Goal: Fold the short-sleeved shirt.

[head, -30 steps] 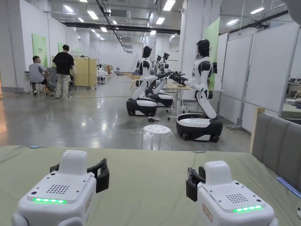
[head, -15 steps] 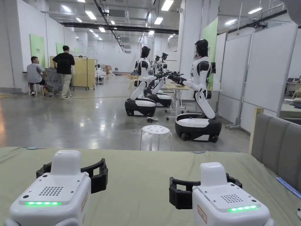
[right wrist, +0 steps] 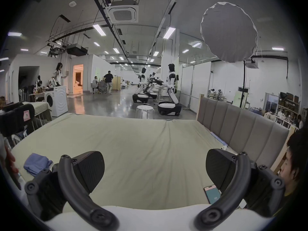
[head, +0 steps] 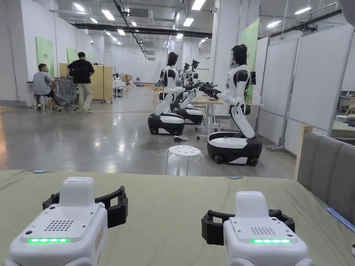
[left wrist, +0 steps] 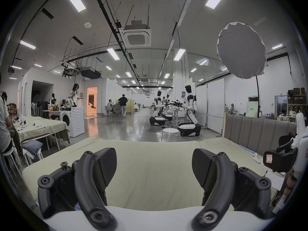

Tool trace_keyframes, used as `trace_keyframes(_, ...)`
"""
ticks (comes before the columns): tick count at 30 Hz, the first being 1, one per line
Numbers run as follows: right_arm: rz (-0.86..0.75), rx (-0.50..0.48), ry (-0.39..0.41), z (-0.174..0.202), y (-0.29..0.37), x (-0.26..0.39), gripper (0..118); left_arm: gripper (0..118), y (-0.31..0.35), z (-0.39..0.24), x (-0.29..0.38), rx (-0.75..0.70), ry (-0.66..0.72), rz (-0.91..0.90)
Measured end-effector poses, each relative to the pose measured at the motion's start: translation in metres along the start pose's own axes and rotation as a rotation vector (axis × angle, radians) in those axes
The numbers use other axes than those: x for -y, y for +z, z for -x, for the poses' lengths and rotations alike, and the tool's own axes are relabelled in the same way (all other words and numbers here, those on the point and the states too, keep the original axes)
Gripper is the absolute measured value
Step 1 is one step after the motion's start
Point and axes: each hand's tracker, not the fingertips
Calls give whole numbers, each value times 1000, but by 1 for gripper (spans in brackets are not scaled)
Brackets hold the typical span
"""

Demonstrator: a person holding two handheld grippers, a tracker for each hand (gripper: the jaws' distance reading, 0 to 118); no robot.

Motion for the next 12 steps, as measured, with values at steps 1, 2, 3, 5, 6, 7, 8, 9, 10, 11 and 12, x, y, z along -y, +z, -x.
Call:
trace_keyframes(1, 0, -25, -19, -2, 0, 1, 118, 92, 0, 0, 1, 0, 0, 0)
trace_keyframes(2, 10, -45, -50, -4, -6, 0, 118, 92, 0, 0, 1, 1, 0, 2)
trace_keyframes(3, 14, -55, -73, -5, -9, -1, 118, 92, 0, 0, 1, 2, 0, 4)
trace_keyframes(5, -15, -118, -104, -12, -7, 0, 118, 92, 0, 0, 1, 3, -2, 5)
trace_keyframes(6, -33, -128, -112, -11, 1, -2, 118, 92, 0, 0, 2, 2, -4, 5)
trace_keyframes(7, -37, -110, -117, -12, 2, -4, 115, 92, 0, 0, 2, 2, -4, 4)
trace_keyframes(8, -36, -102, -117, -12, 1, -5, 108, 92, 1, 1, 2, 2, -5, 4)
trace_keyframes(9, -52, -108, -113, -14, 2, -4, 104, 92, 2, 1, 2, 2, -4, 3)
trace_keyframes(10, -62, -123, -99, -13, -1, -4, 104, 92, 2, 1, 2, 3, -2, 3)
trace_keyframes(11, -53, -118, -103, -13, -3, -5, 105, 92, 2, 1, 2, 4, -1, 2)
trace_keyframes(12, -51, -121, -123, -15, -3, -5, 107, 92, 3, 1, 2, 5, -1, 1)
